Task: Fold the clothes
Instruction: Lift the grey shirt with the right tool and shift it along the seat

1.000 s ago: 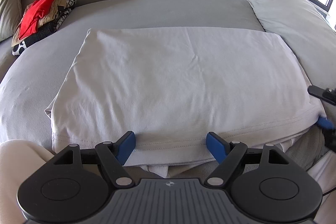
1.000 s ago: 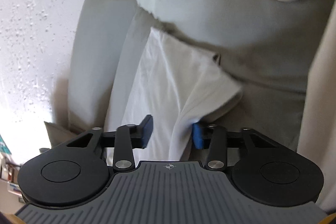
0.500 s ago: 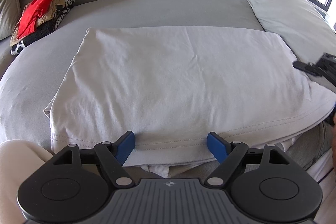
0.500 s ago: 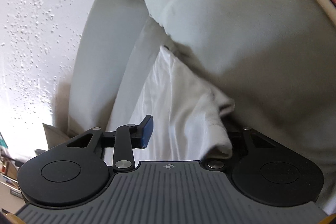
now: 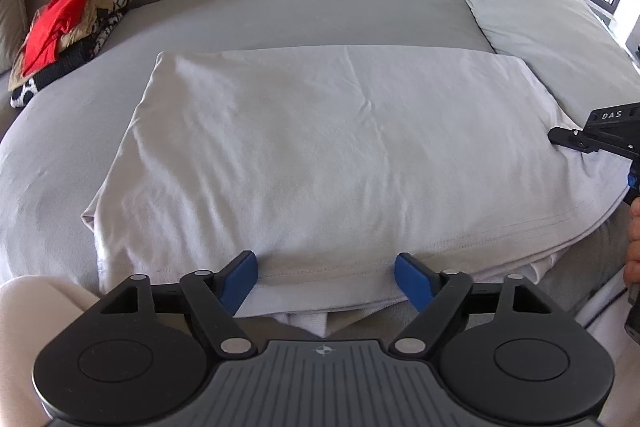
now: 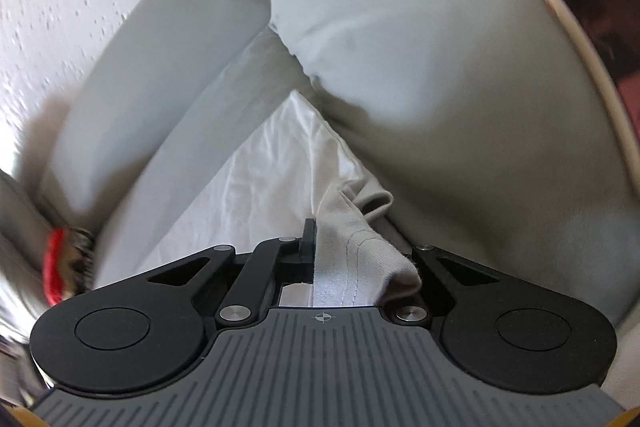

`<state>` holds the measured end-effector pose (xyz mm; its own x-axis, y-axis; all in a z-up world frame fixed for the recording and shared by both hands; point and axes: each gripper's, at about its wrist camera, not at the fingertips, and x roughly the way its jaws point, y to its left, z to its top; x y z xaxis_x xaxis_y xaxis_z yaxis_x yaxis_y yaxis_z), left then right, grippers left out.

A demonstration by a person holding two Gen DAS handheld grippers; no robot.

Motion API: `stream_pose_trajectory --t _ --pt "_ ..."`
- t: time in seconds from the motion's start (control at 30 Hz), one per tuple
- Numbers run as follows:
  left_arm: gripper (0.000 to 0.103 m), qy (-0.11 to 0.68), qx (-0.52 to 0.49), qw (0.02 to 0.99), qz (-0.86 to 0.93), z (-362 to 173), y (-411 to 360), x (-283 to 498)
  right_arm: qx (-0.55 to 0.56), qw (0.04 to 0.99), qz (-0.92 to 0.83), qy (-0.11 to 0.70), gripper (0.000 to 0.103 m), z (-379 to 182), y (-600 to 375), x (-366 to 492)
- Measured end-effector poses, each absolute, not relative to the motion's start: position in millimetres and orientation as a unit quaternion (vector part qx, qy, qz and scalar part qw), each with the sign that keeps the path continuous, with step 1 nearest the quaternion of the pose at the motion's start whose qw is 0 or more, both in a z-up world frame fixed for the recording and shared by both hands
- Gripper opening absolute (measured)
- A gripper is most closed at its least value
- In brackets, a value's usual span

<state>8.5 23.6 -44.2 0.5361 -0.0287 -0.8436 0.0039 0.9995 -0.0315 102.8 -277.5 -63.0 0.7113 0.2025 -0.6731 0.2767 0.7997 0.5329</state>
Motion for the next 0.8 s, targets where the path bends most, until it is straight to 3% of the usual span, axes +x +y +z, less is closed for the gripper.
stream_pose_trajectory --t 0.37,0.63,0.8 --pt "0.073 0.395 -0.177 0.891 0.136 13 171 -44 -0.017 0.953 0.065 0.294 0.004 30 -95 81" --pt "0.073 0.386 -0.248 0.864 0.208 14 238 -70 -0.193 0.88 0.241 0.36 0.004 -34 68 48" --pt "0.073 0.399 -0.266 0.855 0.195 2 245 -72 -0.166 0.88 0.233 0.38 0.004 -47 62 52"
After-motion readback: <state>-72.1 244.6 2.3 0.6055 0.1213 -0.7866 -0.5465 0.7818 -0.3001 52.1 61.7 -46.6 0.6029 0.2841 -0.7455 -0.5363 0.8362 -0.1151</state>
